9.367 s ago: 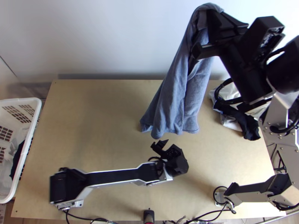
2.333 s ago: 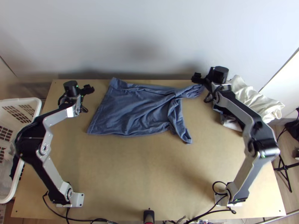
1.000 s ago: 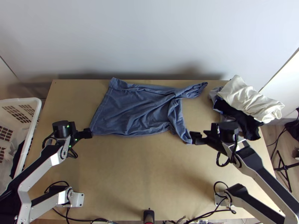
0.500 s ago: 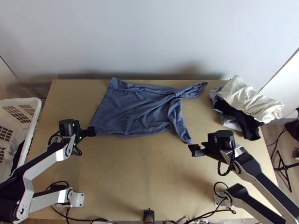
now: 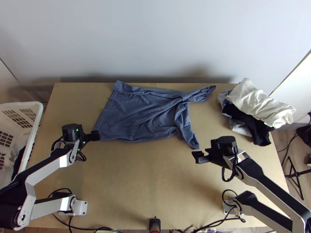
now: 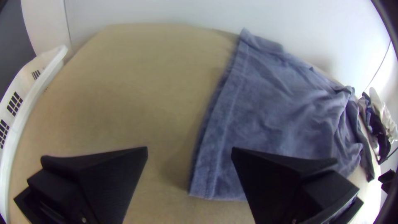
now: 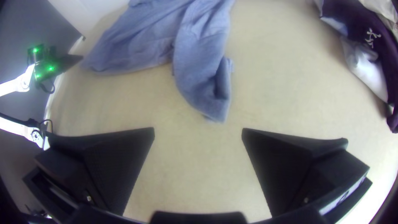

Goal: Fold the t-shirt

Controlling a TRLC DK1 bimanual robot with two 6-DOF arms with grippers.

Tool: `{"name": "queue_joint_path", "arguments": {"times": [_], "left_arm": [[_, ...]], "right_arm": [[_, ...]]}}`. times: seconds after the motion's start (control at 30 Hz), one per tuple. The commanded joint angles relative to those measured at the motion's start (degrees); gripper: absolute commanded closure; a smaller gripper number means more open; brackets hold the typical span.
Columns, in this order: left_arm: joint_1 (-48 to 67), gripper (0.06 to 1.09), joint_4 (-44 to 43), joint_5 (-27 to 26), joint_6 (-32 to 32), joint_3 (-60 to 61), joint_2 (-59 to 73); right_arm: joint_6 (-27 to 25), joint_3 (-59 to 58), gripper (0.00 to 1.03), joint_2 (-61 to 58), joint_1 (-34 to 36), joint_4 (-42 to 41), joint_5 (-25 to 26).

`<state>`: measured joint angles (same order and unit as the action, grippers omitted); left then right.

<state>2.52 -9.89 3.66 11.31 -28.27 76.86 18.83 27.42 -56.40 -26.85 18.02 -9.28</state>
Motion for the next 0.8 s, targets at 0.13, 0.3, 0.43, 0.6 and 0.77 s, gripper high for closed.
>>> {"name": "queue_joint_path", "arguments": {"times": [0.13, 0.3, 0.43, 0.6, 0.77], "left_arm": [[0.90, 0.10, 6.37, 0.12, -0.41, -0.91, 0.13], [2.57, 0.10, 12.09, 0.12, -0.32, -3.19, 1.19], [3.10, 0.10, 15.16, -0.15, 0.55, -5.57, 3.30], [4.24, 0.43, 15.16, -0.15, 0.64, -5.74, 4.35], [5.74, 1.05, 16.31, -1.55, 1.43, -5.83, 3.12]], "right_arm": [[-0.11, 1.85, 0.05, -0.90, -0.13, 0.88, 0.05], [-0.02, 2.20, 0.05, -0.90, -0.13, 1.75, 0.05], [-0.02, 2.29, 0.05, -1.08, -0.13, 1.75, 0.14], [-0.02, 2.64, 0.05, -1.17, -0.13, 1.75, 0.14], [-0.02, 2.29, 0.05, -1.08, -0.04, 1.75, 0.14]]}}
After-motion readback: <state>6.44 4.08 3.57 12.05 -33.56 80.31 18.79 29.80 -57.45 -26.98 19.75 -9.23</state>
